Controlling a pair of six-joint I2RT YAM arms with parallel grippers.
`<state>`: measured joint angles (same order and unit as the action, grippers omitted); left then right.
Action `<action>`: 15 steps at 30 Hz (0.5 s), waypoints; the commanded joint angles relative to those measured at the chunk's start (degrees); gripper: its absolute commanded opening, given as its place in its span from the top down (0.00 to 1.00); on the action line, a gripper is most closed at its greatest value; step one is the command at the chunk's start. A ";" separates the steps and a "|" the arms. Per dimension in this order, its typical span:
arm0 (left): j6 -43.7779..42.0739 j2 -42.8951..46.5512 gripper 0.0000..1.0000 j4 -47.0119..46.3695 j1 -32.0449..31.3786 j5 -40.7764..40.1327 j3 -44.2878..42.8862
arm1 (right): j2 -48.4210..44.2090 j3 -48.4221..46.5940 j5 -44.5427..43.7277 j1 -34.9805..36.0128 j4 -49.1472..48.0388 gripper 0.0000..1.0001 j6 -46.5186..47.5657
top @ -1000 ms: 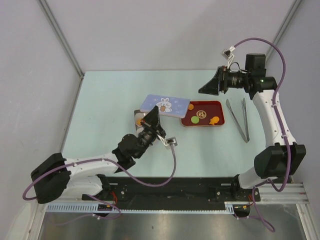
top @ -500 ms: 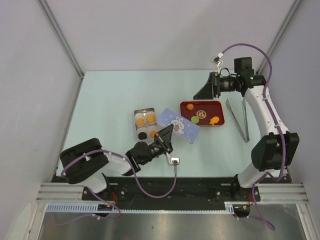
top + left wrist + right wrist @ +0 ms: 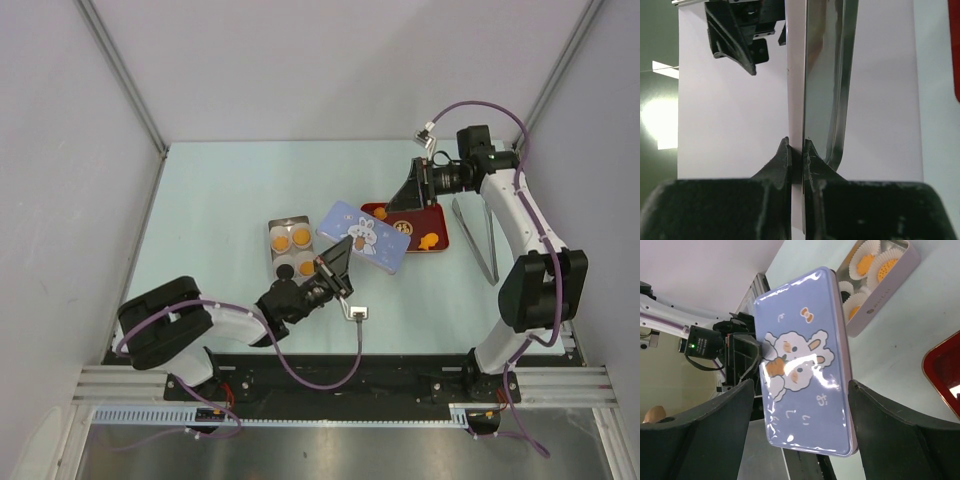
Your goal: Pack the cookies
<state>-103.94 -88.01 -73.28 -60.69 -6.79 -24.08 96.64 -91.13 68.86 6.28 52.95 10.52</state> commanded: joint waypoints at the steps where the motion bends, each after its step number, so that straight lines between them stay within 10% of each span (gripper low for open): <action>1: -0.56 3.36 1.00 -25.60 -0.57 -0.33 -3.70 | 0.47 -1.24 -0.22 0.39 1.72 0.20 2.57; 15: -1.00 6.27 1.00 -25.60 -1.54 -0.60 -4.14 | 4.08 -6.42 1.45 3.29 6.72 0.21 6.08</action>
<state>-103.98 -83.46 -74.22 -61.73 -7.79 -26.39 99.68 -93.62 68.27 8.25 56.88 13.74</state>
